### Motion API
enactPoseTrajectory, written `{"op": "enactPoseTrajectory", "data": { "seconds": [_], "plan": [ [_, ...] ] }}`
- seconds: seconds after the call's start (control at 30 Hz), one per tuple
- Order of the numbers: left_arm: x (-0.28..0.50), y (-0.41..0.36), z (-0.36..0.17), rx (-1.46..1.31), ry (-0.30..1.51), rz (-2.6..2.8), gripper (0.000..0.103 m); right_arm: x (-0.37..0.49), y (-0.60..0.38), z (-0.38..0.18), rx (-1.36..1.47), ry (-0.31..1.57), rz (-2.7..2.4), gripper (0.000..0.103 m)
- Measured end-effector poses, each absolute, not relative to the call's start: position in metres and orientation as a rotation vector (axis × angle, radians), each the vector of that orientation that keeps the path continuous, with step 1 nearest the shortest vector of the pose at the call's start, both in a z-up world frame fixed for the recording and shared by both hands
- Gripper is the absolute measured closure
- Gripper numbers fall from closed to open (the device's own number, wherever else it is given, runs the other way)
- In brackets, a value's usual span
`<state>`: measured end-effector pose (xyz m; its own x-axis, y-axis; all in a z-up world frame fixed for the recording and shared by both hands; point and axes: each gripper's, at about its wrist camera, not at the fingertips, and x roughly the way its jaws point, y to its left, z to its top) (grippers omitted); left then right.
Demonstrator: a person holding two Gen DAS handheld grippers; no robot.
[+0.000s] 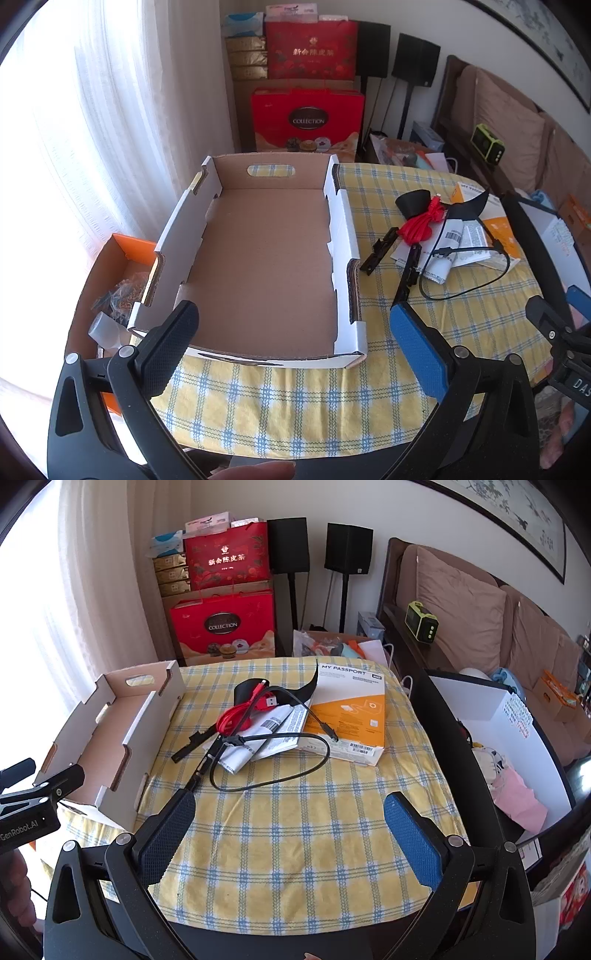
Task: Organize objects
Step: 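Move the left tool toward the side wall of the cardboard box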
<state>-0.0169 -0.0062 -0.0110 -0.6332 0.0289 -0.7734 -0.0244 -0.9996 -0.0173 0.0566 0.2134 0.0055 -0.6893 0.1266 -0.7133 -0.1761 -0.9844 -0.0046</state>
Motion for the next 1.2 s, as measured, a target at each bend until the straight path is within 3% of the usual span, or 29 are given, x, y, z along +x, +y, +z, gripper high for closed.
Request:
{"op": "enactPoseTrajectory", "data": {
  "seconds": [0.4,0.5,1.2],
  "plan": [
    [-0.024,-0.012,-0.019,-1.335,-0.038,2.790,0.000,0.051,0.219,-0.003,-1.181,0.116,2.746,0.000],
    [-0.026,-0.014,-0.020,-1.338,-0.044,2.784,0.006,0.050,0.218,-0.002,-1.178,0.116,2.749,0.000],
    [-0.035,-0.030,-0.018,-1.333,-0.022,2.809,0.005,0.042,0.213,-0.005,-1.191,0.086,2.751,0.000]
  ]
}}
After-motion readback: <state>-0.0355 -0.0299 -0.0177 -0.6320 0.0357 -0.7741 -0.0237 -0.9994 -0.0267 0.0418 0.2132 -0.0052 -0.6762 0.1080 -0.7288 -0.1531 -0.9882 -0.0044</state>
